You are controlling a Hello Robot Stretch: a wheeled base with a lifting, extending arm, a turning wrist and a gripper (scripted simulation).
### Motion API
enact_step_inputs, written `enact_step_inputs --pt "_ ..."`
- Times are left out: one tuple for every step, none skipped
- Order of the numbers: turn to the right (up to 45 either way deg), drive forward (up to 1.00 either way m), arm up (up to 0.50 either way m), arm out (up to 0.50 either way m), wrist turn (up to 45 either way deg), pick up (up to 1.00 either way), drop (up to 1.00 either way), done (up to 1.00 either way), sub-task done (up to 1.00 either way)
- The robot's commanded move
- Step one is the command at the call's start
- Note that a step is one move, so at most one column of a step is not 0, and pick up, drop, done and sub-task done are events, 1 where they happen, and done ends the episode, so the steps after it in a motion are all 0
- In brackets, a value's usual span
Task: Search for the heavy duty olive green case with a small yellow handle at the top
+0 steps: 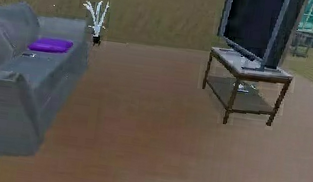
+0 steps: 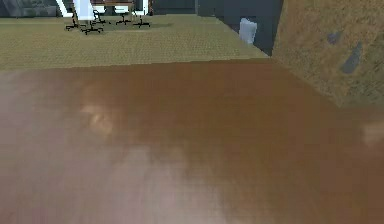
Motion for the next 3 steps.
enact_step_inputs --pt "0.0 1.0 0.0 0.0 0.0 0.0 0.0 0.0 0.0" --pt "3.0 0.0 0.0 0.0 0.0 0.0 0.0 0.0 0.0" --pt "0.0 1.0 0.0 0.0 0.0 0.0 0.0 0.0 0.0"
